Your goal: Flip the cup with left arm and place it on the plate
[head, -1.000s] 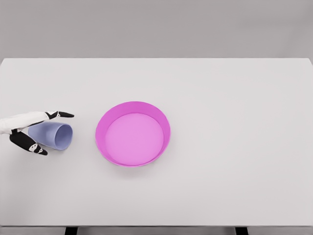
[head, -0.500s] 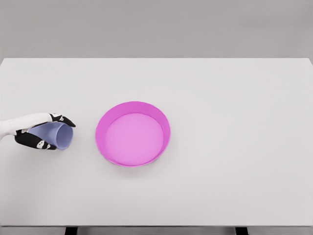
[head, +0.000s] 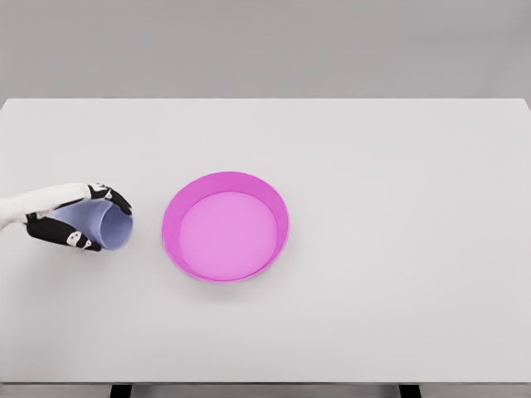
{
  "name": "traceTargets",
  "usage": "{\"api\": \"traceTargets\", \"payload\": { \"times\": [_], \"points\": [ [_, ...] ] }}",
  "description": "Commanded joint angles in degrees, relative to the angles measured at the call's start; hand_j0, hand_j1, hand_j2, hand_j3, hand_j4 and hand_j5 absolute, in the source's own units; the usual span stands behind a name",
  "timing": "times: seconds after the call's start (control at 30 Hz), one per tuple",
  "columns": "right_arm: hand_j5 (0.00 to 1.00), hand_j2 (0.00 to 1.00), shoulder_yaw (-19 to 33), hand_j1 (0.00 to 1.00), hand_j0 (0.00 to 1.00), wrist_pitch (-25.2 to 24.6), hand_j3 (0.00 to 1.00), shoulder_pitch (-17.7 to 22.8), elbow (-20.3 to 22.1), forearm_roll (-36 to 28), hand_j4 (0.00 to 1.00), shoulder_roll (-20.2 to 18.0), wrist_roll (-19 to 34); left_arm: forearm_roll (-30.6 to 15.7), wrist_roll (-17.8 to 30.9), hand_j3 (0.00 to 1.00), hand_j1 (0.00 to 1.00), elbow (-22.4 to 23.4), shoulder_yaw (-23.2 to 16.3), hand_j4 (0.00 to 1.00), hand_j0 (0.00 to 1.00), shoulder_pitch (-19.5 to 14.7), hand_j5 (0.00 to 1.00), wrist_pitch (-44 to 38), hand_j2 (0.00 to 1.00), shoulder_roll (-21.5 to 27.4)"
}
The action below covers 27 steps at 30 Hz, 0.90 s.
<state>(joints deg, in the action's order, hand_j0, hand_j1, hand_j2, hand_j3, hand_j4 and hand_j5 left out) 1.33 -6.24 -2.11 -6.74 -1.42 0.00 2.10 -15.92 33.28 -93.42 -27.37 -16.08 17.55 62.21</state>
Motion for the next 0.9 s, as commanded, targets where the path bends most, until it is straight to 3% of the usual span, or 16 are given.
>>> {"api": "traceTargets", "payload": {
  "times": [0.0,0.2,0.57,0.7,0.87],
  "points": [
    [1.0,1.0,-0.01,1.0,1.0,0.0,1.0,0.0,-0.02,0.01,1.0,0.0,0.01,-3.24,-0.06,0.63,0.63,-2.12,0.91,0.63,0.63,0.0,0.63,0.12,0.63,1.69],
    [1.0,1.0,-0.01,1.0,1.0,0.0,1.0,0.0,-0.02,0.01,1.0,0.0,0.01,-11.5,-0.06,0.62,0.62,-5.28,4.08,0.62,0.62,0.0,0.62,1.08,0.62,3.09],
    [1.0,1.0,-0.01,1.0,1.0,0.0,1.0,0.0,-0.02,0.01,1.0,0.0,0.01,-22.32,-0.24,0.63,0.63,-6.78,4.43,0.63,0.63,-1.58,0.63,1.26,0.63,1.86],
    [1.0,1.0,-0.01,1.0,1.0,0.0,1.0,0.0,-0.02,0.01,1.0,0.0,0.01,-25.04,-0.15,0.62,0.62,-6.95,4.43,0.62,0.62,-2.2,0.62,1.08,0.62,-0.33],
    [1.0,1.0,-0.01,1.0,1.0,0.0,1.0,0.0,-0.02,0.01,1.0,0.0,0.01,-28.38,-0.06,0.61,0.61,-7.39,3.73,0.61,0.61,-3.43,0.61,-0.32,0.61,-6.48]
  ]
}}
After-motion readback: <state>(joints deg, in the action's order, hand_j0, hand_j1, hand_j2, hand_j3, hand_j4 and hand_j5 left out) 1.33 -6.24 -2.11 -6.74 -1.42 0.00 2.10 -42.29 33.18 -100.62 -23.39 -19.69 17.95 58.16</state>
